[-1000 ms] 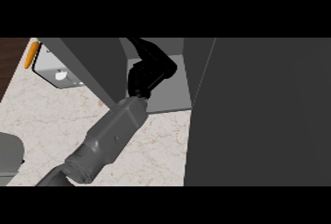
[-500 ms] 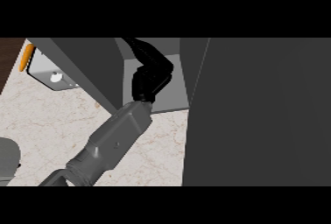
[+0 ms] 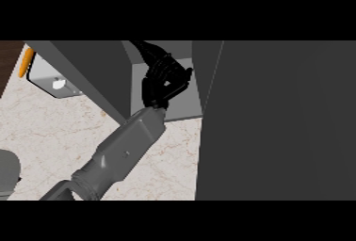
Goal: Pick up the wine, place it into the cabinet and close the cabinet
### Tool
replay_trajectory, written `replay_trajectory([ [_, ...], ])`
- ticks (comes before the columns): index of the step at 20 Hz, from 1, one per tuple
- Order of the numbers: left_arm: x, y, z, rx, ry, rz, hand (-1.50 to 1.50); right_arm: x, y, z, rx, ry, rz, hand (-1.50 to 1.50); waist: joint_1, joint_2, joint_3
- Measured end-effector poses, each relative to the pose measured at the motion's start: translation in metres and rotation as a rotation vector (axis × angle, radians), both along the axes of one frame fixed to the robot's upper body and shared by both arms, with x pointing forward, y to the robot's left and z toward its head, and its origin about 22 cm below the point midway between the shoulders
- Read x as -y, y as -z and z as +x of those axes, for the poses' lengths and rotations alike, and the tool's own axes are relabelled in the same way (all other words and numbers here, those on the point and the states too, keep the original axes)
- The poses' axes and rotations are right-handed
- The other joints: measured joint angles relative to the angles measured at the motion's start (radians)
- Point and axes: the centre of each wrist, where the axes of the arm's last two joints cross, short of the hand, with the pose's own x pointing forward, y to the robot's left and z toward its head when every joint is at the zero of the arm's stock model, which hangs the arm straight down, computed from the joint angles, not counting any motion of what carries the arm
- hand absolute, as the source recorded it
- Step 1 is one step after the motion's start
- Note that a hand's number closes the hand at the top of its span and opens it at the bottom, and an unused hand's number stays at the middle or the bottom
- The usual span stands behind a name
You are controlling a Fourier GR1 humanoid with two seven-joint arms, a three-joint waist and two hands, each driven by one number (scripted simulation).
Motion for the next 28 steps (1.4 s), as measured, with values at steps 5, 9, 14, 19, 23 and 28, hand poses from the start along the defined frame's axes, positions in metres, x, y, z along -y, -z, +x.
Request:
replay_trajectory([
  [5,0.001,-0.004,0.004,-0.011,-0.019,0.026,-1.5,-0.001,0.0,-0.001,0.006,-0.005,0.005,-1.5,0.004,0.0,0.0],
  [9,0.0,-0.002,0.005,-0.01,-0.031,0.1,-1.5,-0.001,-0.005,-0.004,0.006,-0.01,-0.003,-1.5,0.001,0.0,0.0],
  [14,0.007,-0.012,0.009,0.035,0.004,0.196,-1.5,0.001,-0.003,-0.001,0.002,-0.008,-0.001,-1.5,0.007,0.0,0.001],
  [19,0.012,-0.013,0.008,0.07,0.027,0.228,-1.5,0.0,-0.001,-0.004,-0.001,-0.002,0.002,-1.5,0.019,-0.004,0.001],
  [23,0.015,-0.011,0.002,0.101,0.028,0.226,-1.5,0.002,0.0,-0.002,-0.008,0.003,0.005,-1.5,0.027,-0.006,0.001],
  [28,0.021,-0.014,-0.001,0.132,0.037,0.198,-1.5,0.004,-0.005,-0.004,-0.017,0.001,0.0,-1.5,0.038,-0.009,0.001],
])
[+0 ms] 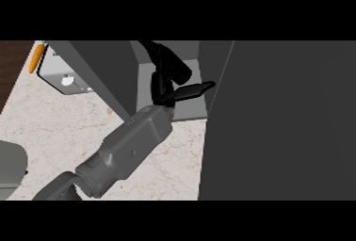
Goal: Pick up the wine, place it into the cabinet and close the cabinet
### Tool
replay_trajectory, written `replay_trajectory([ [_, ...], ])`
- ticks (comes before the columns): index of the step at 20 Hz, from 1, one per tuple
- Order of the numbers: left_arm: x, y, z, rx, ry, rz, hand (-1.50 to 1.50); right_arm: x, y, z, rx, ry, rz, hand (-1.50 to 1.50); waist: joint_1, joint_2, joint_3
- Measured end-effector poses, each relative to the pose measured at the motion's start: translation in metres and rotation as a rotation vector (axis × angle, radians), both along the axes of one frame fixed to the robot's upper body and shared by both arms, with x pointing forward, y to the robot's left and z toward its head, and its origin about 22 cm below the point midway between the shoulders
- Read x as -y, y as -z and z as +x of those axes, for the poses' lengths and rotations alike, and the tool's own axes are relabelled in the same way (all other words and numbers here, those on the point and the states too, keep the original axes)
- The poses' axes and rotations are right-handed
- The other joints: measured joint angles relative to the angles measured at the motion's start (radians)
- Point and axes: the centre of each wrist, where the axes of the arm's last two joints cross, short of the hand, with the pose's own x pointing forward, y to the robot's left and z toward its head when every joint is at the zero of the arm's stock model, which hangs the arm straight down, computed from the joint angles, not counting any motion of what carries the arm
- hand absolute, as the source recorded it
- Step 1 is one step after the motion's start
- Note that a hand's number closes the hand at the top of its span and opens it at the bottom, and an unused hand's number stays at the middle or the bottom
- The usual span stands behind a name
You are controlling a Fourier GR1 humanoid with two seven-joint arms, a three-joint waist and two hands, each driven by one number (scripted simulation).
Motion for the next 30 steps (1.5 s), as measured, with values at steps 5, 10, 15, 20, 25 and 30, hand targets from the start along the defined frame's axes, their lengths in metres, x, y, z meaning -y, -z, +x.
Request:
replay_trajectory([
  [5,0.007,0.004,-0.011,0.002,0.04,-0.033,-1.5,-0.002,0.0,-0.004,-0.006,0.013,-0.001,-1.5,0.017,-0.006,0.0],
  [10,0.011,0.013,-0.022,0.016,0.088,-0.043,-1.5,0.0,0.0,-0.009,-0.017,0.028,-0.004,-1.5,0.036,-0.01,0.0],
  [15,0.017,0.021,-0.037,0.02,0.13,-0.041,-1.5,0.004,0.001,-0.012,-0.024,0.049,0.004,-1.5,0.058,-0.016,0.001],
  [20,0.015,0.029,-0.045,0.037,0.136,-0.025,-1.5,0.006,0.002,-0.01,-0.024,0.07,-0.003,-1.5,0.071,-0.018,0.001],
  [25,0.016,0.034,-0.056,0.052,0.147,-0.033,-1.5,0.001,0.002,-0.012,-0.023,0.077,-0.003,-1.5,0.087,-0.022,0.001],
  [30,0.013,0.037,-0.07,0.073,0.174,-0.028,-1.5,0.01,-0.005,-0.014,-0.019,0.088,-0.006,-1.5,0.097,-0.025,0.001],
])
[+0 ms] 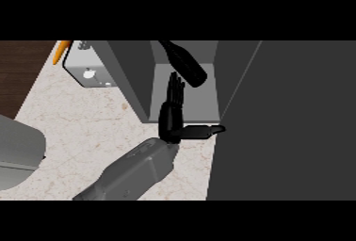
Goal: Pick up the wine, place it into the cabinet and close the cabinet
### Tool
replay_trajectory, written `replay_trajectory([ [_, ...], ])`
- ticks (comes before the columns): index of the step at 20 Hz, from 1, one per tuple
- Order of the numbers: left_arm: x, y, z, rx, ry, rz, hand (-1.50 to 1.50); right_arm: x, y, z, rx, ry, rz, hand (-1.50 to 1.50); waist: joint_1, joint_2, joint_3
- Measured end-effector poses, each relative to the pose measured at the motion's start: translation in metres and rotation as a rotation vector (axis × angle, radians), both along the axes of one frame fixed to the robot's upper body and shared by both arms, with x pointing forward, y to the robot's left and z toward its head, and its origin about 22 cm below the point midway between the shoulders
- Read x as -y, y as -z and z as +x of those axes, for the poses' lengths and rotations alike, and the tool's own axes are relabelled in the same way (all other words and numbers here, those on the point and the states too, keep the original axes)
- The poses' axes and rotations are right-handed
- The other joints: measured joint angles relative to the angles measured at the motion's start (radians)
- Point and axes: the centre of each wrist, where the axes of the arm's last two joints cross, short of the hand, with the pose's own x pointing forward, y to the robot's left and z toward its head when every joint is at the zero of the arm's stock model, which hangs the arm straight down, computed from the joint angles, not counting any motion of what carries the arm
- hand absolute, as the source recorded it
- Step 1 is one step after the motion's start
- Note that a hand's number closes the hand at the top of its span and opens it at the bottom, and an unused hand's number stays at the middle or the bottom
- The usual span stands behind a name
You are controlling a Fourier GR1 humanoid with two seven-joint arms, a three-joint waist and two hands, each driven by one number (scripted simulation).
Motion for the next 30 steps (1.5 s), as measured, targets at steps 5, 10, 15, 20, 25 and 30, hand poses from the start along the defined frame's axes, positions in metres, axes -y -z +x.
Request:
replay_trajectory([
  [5,-0.015,0.002,-0.02,0.035,0.058,0.009,-1.5,-0.002,0.004,0.003,-0.004,0.017,-0.003,-1.5,0.007,-0.002,0.0],
  [10,-0.036,-0.01,-0.044,0.058,0.125,0.008,-1.5,-0.001,0.008,-0.005,0.005,0.037,-0.01,-1.5,0.01,-0.004,0.0],
  [15,-0.061,-0.026,-0.066,0.075,0.168,0.017,-1.5,0.003,0.005,-0.006,0.003,0.02,-0.023,1.5,0.01,-0.003,0.0],
  [20,-0.093,-0.04,-0.085,0.095,0.234,0.015,1.5,0.003,0.004,-0.01,0.017,-0.069,-0.101,1.5,0.013,-0.003,0.001],
  [25,-0.13,-0.051,-0.105,0.108,0.266,0.002,1.5,0.0,0.002,-0.012,0.011,-0.167,-0.188,1.5,0.013,-0.004,0.0],
  [30,-0.163,-0.063,-0.123,0.116,0.272,-0.002,1.5,-0.012,0.008,-0.016,-0.034,-0.264,-0.195,1.5,0.015,-0.004,0.0],
])
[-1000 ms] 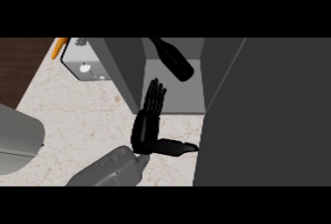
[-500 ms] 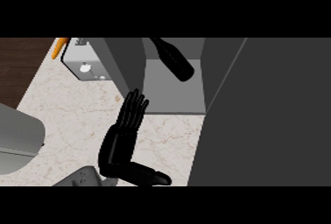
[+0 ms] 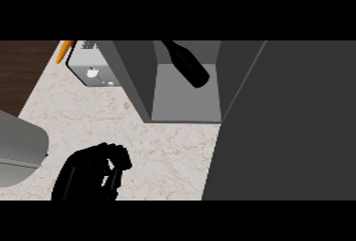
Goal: Pick up the wine, place it into the cabinet and close the cabinet
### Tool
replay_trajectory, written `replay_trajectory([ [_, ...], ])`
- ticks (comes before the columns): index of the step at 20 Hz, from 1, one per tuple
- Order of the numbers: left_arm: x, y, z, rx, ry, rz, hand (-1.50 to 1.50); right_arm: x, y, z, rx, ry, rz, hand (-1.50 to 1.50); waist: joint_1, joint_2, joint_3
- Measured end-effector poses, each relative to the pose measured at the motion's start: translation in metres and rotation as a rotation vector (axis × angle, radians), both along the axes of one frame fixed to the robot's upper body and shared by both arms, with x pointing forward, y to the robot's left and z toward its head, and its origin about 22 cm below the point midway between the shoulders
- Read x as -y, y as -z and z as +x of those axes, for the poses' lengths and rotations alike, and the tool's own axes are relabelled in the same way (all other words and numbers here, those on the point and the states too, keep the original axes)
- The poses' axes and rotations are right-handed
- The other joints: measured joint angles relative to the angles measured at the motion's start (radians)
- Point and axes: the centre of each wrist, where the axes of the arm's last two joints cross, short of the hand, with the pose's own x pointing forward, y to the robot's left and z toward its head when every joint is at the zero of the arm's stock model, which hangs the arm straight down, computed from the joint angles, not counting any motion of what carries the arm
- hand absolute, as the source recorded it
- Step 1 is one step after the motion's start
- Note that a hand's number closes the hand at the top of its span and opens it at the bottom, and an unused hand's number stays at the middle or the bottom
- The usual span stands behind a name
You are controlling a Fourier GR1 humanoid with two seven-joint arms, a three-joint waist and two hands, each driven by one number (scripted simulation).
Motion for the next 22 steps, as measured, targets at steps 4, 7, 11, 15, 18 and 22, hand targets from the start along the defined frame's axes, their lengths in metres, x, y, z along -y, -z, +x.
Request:
replay_trajectory([
  [4,-0.026,-0.002,-0.012,-0.009,-0.016,0.003,1.5,-0.019,0.002,-0.005,-0.032,-0.099,0.026,1.5,0.0,0.0,0.0],
  [7,-0.048,-0.01,-0.019,-0.007,-0.04,0.005,-1.5,-0.036,0.003,-0.012,-0.07,-0.186,0.043,1.5,0.001,-0.002,0.0],
  [11,-0.077,-0.011,-0.03,-0.009,-0.075,-0.016,-1.5,-0.062,-0.001,-0.022,-0.114,-0.28,0.055,1.5,0.005,-0.004,-0.002],
  [15,-0.102,-0.012,-0.034,-0.005,-0.119,-0.035,-1.5,-0.081,-0.007,-0.03,-0.116,-0.284,0.013,1.5,0.008,-0.005,-0.003],
  [18,-0.12,-0.011,-0.04,-0.007,-0.151,-0.039,-1.5,-0.097,-0.011,-0.036,-0.112,-0.287,-0.009,1.5,0.015,-0.007,-0.004],
  [22,-0.142,-0.014,-0.047,-0.015,-0.173,-0.031,-1.5,-0.11,-0.012,-0.038,-0.095,-0.265,-0.023,1.5,0.025,-0.007,-0.004],
])
